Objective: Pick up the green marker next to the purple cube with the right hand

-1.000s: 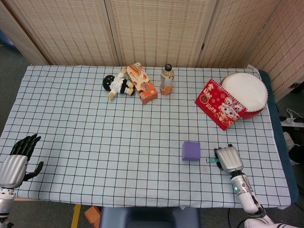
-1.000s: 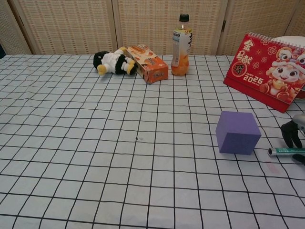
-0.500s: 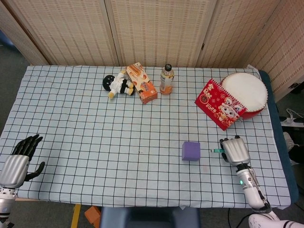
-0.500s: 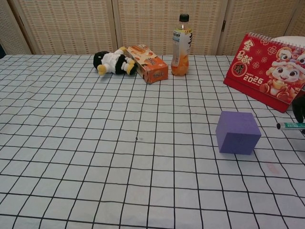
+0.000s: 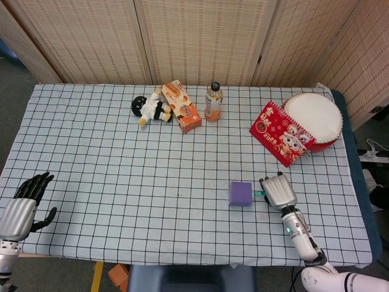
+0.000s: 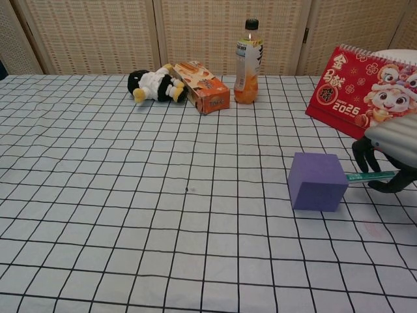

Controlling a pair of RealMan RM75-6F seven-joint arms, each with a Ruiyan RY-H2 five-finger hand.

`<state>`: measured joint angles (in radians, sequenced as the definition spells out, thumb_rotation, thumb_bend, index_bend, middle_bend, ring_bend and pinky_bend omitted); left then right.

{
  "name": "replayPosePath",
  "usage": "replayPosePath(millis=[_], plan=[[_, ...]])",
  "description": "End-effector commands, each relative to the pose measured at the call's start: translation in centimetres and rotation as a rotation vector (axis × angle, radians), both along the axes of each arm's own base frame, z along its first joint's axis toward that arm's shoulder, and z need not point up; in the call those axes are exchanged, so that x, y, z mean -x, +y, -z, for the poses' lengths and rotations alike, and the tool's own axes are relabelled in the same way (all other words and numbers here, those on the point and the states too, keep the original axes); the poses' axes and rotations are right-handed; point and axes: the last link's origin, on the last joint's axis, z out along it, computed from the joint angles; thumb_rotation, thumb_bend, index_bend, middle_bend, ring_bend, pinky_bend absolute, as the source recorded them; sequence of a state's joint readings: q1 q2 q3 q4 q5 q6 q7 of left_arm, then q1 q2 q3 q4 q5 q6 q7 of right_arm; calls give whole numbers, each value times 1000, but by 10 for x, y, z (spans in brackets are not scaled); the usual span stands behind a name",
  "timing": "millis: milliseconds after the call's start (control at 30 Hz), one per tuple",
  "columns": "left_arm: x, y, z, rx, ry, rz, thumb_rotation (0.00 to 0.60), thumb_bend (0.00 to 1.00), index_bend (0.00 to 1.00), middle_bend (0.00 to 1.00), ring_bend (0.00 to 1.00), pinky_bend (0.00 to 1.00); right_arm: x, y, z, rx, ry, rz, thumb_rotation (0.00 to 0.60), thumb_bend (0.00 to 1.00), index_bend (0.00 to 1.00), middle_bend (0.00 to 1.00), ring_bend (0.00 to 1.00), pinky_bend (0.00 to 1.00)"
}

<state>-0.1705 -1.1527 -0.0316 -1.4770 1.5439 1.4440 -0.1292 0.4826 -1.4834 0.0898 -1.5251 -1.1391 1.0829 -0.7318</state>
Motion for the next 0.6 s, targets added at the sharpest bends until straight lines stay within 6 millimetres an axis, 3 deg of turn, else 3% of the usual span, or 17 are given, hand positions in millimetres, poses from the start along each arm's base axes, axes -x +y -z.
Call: replayPosePath(millis=[33, 400, 600], plan=[[0, 0, 0, 1, 0, 0, 600, 413, 15, 0, 0, 97, -6, -3, 4, -3, -2, -6, 600, 467, 908, 826, 623, 392], [0, 0, -1, 4, -7, 2, 600, 412, 15, 0, 0, 98, -39, -14, 24, -25, -17, -48, 600, 467, 908, 826, 623, 392], [1, 0, -4, -1, -13, 1, 600, 412, 16, 0, 0, 99, -67, -15, 39, -60, -33, -106, 600, 467, 908, 826, 623, 392]])
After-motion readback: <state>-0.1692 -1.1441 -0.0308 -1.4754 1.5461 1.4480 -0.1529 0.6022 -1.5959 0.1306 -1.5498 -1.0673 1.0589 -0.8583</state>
